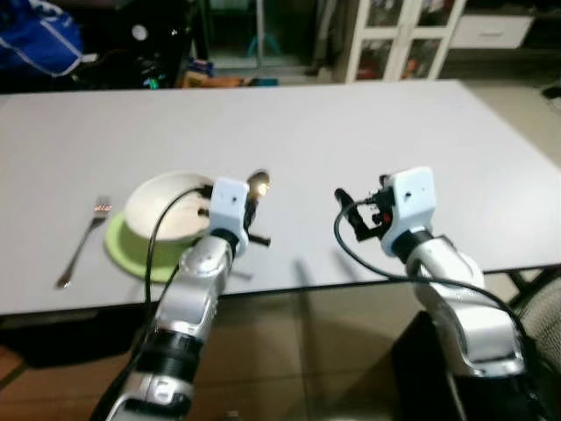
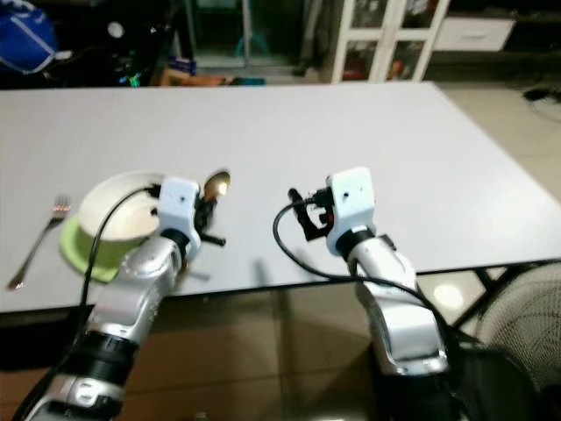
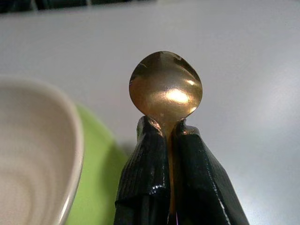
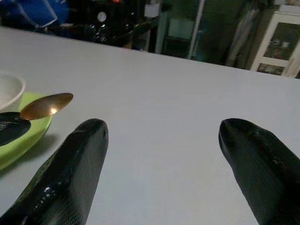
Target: Setting the table
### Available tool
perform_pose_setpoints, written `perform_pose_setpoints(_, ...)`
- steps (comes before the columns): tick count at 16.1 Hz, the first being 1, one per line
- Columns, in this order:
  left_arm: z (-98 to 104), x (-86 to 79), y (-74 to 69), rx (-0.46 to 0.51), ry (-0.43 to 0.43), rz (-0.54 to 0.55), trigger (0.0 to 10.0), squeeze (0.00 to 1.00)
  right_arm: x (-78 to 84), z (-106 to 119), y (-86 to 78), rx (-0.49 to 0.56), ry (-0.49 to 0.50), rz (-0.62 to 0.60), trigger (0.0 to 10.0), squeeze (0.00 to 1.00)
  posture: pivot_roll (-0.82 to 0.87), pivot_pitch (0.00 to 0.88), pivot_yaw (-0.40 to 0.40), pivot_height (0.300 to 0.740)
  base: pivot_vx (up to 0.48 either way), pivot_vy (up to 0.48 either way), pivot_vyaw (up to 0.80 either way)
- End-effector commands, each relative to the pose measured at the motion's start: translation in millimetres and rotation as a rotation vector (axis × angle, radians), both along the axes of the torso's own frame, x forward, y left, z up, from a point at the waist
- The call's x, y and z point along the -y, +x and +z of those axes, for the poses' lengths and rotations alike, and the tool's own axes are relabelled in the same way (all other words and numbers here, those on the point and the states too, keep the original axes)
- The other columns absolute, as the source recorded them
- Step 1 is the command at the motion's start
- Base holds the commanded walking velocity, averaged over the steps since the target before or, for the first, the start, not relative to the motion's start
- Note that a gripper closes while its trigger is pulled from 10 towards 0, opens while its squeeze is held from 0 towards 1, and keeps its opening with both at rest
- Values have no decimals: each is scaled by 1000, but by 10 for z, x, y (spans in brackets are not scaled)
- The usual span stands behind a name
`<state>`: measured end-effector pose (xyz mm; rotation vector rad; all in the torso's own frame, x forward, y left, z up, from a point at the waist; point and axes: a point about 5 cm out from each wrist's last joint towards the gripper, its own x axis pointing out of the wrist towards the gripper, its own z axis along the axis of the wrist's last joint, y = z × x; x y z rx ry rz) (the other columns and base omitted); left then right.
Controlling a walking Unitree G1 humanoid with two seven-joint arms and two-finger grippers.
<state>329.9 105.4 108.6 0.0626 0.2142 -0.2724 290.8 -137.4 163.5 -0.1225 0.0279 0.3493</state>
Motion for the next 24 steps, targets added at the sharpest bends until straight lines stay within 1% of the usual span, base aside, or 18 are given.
perform_pose_setpoints(1, 6, 70, 36, -19, 8, 4, 10000, 0, 29, 27, -43, -5, -1, 39, 10000, 0, -20, 0, 3, 740, 0, 0, 0)
perform_pose_setpoints(4, -33, 123, 79, -58, 19, 8, 10000, 0, 23, 19, -114, -34, -18, 135, 10000, 0, -25, 0, 3, 740, 0, 0, 0)
perform_pose_setpoints(6, -57, 139, 127, -81, 45, 25, 10000, 0, 17, -11, -173, -63, -45, 205, 10000, 0, -28, 0, 3, 740, 0, 0, 0)
perform_pose_setpoints(7, -64, 176, 158, -94, 50, 26, 10000, 0, 3, -28, -208, -77, -63, 248, 10000, 0, -30, 0, 2, 740, 0, 0, 0)
perform_pose_setpoints(9, -88, 257, 198, -105, 63, 24, 10000, 0, -27, -35, -246, -85, -82, 289, 10000, 0, -33, 0, 2, 740, 0, 0, 0)
perform_pose_setpoints(10, -107, 286, 213, -121, 46, 31, 10000, 0, -45, -34, -258, -86, -86, 302, 10000, 0, -38, 0, 4, 740, 0, 0, 0)
perform_pose_setpoints(13, -139, 322, 270, -139, 60, 46, 10000, 0, -50, -49, -279, -98, -103, 312, 10000, 0, -46, 0, 8, 740, 0, 0, 0)
perform_pose_setpoints(15, -148, 331, 295, -154, 48, 60, 10000, 0, -19, -97, -268, -121, -120, 281, 10000, 0, -48, 0, 11, 740, 0, 0, 0)
perform_pose_setpoints(17, -147, 322, 333, -162, 42, 105, 10000, 0, -4, -131, -256, -140, -124, 246, 10000, 0, -53, 0, 15, 740, 0, 0, 0)
perform_pose_setpoints(22, -187, 295, 351, -186, 30, 163, 10000, 0, -17, -132, -260, -144, -128, 245, 10000, 0, -54, 0, 16, 740, 0, 0, 0)
perform_pose_setpoints(24, -213, 297, 348, -203, 24, 171, 10000, 0, -19, -131, -259, -144, -133, 245, 10000, 0, -54, 0, 16, 740, 0, 0, 0)
